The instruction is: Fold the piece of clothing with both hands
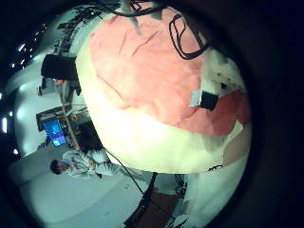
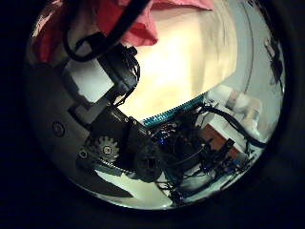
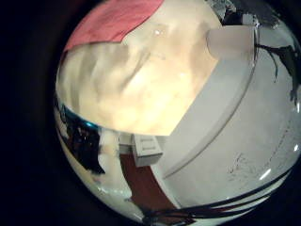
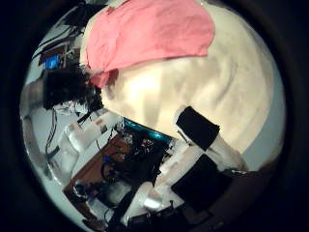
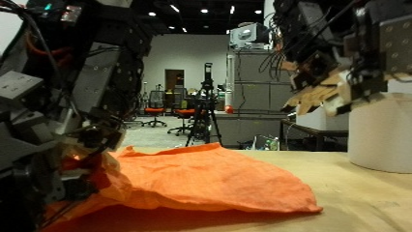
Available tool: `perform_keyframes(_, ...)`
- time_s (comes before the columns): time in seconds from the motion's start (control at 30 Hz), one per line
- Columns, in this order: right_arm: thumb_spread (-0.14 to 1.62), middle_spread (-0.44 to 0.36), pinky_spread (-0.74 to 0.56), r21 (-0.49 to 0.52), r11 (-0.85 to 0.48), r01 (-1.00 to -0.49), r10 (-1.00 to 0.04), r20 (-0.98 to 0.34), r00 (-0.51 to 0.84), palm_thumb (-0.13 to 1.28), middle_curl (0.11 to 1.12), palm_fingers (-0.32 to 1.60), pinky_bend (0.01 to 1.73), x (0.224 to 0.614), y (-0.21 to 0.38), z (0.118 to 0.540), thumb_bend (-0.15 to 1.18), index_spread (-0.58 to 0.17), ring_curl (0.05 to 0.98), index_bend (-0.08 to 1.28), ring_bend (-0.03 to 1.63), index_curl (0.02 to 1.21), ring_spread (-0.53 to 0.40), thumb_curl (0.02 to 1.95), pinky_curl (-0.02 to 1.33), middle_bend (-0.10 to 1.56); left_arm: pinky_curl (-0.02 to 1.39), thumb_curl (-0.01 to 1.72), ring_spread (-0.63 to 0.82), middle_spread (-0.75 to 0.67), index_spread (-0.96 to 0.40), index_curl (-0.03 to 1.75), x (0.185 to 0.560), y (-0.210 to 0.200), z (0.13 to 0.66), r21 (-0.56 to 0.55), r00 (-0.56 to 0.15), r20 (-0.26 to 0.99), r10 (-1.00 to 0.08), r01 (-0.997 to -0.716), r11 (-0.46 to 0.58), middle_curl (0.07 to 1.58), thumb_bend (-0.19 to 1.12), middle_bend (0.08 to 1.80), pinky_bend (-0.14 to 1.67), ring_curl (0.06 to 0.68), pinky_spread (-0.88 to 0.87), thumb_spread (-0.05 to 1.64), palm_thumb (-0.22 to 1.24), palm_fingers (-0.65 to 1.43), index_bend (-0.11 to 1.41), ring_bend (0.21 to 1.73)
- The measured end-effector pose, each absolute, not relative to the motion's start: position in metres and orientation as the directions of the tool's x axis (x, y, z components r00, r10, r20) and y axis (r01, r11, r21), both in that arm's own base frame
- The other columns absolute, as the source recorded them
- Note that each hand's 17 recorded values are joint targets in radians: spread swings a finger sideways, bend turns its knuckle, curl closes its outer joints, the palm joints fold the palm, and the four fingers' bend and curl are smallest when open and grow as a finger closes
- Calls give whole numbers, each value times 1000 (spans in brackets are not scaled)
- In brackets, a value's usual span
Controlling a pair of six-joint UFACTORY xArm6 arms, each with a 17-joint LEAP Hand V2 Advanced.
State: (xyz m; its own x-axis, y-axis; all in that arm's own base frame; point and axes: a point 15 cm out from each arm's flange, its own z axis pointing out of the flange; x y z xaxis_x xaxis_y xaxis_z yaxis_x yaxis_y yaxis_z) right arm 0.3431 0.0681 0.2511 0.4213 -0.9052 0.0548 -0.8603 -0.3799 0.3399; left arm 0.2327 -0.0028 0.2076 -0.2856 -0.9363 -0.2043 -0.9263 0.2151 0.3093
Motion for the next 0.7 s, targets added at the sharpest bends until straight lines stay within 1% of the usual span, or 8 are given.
perform_keyframes(0.1,1123,12,240,362,-392,-846,-899,46,436,626,371,275,239,340,71,212,-29,-261,216,160,379,290,115,323,277,256,473,780,-555,-536,-485,348,229,3,210,322,-282,-198,-939,-923,210,620,266,974,1129,400,-686,1347,797,1148,280,975)
perform_keyframes(0.13,1093,12,237,370,-399,-839,-896,37,442,615,372,277,236,338,73,191,-30,-258,220,159,385,288,103,323,278,258,473,788,-555,-536,-488,357,229,7,211,325,-276,-195,-941,-924,203,620,266,975,1130,402,-684,1349,796,1147,276,974)
perform_keyframes(0.27,1068,3,233,410,-401,-819,-891,32,453,619,372,280,232,332,75,157,-24,-256,227,158,403,285,80,326,280,255,475,818,-557,-535,-496,394,228,14,213,321,-265,-194,-944,-927,194,619,263,981,1132,407,-686,1356,790,1142,259,970)
perform_keyframes(0.43,1014,-1,222,455,-416,-788,-877,28,479,614,373,284,237,327,86,136,-27,-246,238,162,427,283,53,324,286,250,476,851,-559,-534,-504,444,231,17,217,316,-262,-197,-945,-929,192,616,260,986,1133,413,-687,1362,784,1140,232,966)
perform_keyframes(0.57,1004,-11,211,429,-423,-798,-875,36,483,645,383,340,205,333,94,130,-17,-240,241,178,440,291,27,330,278,285,476,874,-560,-533,-511,485,231,17,221,319,-263,-197,-944,-928,192,614,257,989,1131,416,-686,1365,780,1139,208,964)
perform_keyframes(0.7,1000,-43,175,394,-424,-816,-876,51,480,661,397,449,169,341,103,128,-19,-245,251,199,493,307,-35,332,257,326,476,894,-561,-532,-517,527,231,17,223,324,-267,-199,-943,-926,194,613,255,992,1132,420,-685,1368,777,1136,188,960)
